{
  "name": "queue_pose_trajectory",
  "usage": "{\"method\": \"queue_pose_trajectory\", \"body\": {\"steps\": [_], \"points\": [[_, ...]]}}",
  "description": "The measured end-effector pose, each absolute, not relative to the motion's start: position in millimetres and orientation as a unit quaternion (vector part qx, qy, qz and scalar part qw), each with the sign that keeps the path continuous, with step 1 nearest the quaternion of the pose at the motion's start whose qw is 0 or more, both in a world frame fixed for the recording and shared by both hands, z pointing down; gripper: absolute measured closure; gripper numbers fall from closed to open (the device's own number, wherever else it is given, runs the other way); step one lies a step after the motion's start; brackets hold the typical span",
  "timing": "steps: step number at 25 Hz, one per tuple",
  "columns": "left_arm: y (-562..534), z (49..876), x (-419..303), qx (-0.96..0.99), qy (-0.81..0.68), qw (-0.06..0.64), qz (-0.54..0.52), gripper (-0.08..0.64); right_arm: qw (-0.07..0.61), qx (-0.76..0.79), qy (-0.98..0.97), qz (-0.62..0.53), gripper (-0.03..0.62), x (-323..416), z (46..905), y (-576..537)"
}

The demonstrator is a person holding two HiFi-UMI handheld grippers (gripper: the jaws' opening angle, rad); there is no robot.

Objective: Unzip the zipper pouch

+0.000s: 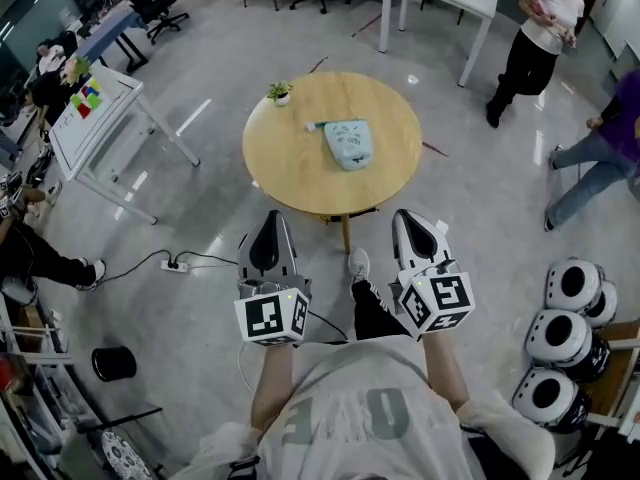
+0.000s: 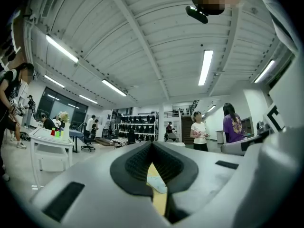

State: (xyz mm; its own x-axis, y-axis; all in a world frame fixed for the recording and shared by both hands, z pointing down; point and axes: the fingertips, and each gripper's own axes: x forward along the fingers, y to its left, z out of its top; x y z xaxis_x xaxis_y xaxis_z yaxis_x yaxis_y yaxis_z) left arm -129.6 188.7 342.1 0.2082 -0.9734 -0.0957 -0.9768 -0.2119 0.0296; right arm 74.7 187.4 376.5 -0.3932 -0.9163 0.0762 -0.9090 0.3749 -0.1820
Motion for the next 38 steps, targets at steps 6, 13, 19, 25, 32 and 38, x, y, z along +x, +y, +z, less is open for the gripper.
{"method": "queue_pose_trajectory", "body": {"steps": [6,13,19,25,32,38], "points": [[90,330,-115,-0.771,0.635,0.027,0.044,0.535,0.004,-0.537,0.836,-0.112,0.563,87,375,86],[-38,324,-103,-0.762,0.645,0.033,0.045,0.535,-0.009,-0.527,0.841,-0.124,0.563,103,380,-44],[-100,322,-103,-0.752,0.657,0.027,0.043,0.535,-0.01,-0.521,0.844,-0.124,0.563,104,384,-119],[-127,327,-111,-0.745,0.666,0.021,0.031,0.535,-0.02,-0.515,0.846,-0.136,0.563,88,391,-139],[-153,324,-113,-0.758,0.651,0.023,0.034,0.535,-0.032,-0.533,0.837,-0.119,0.563,82,385,-154],[-163,325,-112,-0.764,0.643,0.02,0.037,0.535,-0.033,-0.544,0.83,-0.118,0.563,83,384,-160]]}}
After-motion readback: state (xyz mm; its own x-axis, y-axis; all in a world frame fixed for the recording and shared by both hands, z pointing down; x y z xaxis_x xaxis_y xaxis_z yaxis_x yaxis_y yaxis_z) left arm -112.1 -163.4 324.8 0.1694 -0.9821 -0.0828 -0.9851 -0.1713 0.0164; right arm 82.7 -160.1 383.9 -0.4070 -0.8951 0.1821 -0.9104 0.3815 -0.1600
